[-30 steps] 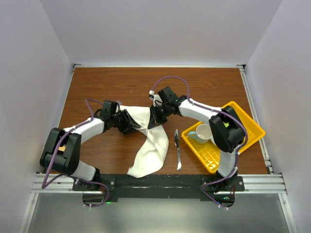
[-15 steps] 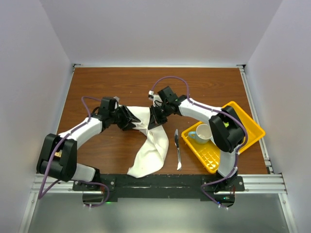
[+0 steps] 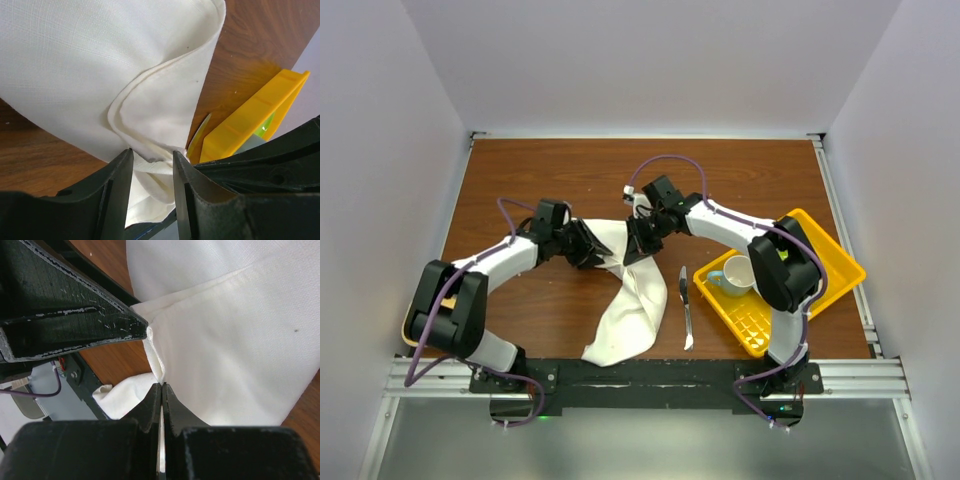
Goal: Fold the napkin, place the utensils inside, and roll it up
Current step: Flatten the napkin out
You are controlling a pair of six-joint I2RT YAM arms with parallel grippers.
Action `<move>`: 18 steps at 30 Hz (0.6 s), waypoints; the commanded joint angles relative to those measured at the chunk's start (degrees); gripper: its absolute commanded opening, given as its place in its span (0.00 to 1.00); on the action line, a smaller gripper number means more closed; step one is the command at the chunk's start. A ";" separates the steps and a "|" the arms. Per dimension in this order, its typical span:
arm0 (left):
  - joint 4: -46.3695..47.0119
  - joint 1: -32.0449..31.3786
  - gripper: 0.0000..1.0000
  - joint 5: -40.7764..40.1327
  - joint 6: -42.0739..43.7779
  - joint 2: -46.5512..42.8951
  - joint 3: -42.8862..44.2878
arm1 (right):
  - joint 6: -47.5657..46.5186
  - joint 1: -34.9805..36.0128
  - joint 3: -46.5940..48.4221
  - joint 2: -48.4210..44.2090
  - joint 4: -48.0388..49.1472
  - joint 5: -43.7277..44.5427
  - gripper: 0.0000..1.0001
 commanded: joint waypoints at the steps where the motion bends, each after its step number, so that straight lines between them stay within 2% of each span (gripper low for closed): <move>1: -0.90 -0.45 0.40 -0.54 0.08 2.50 2.31 | -1.12 -0.07 2.02 0.22 -0.94 -1.30 0.00; 3: -0.82 -0.63 0.36 -1.07 0.44 2.95 2.66 | -1.30 0.02 2.02 0.14 -0.94 -1.30 0.00; 6: -1.07 -0.63 0.22 -1.60 1.58 2.68 2.92 | -1.39 -0.07 2.28 0.22 -1.12 -1.22 0.01; 7: -1.34 -0.63 0.11 -1.69 2.10 2.42 3.10 | -1.39 -0.07 2.89 0.66 -1.21 -1.22 0.06; 9: -1.69 -0.63 0.04 -1.95 3.51 2.07 3.10 | -1.56 -0.07 3.77 1.36 -1.64 -1.22 0.15; 10: -1.87 -0.63 0.01 -2.04 3.86 1.63 2.75 | -1.74 0.01 4.73 2.15 -1.73 -1.30 0.23; 15: -0.64 -0.72 0.00 -0.81 3.52 0.14 1.34 | -2.61 0.01 7.28 4.96 -2.70 -1.31 0.46; 18: -0.38 -0.81 0.00 -0.46 3.34 -0.66 0.99 | -2.97 -0.07 8.95 7.16 -2.79 -1.13 0.51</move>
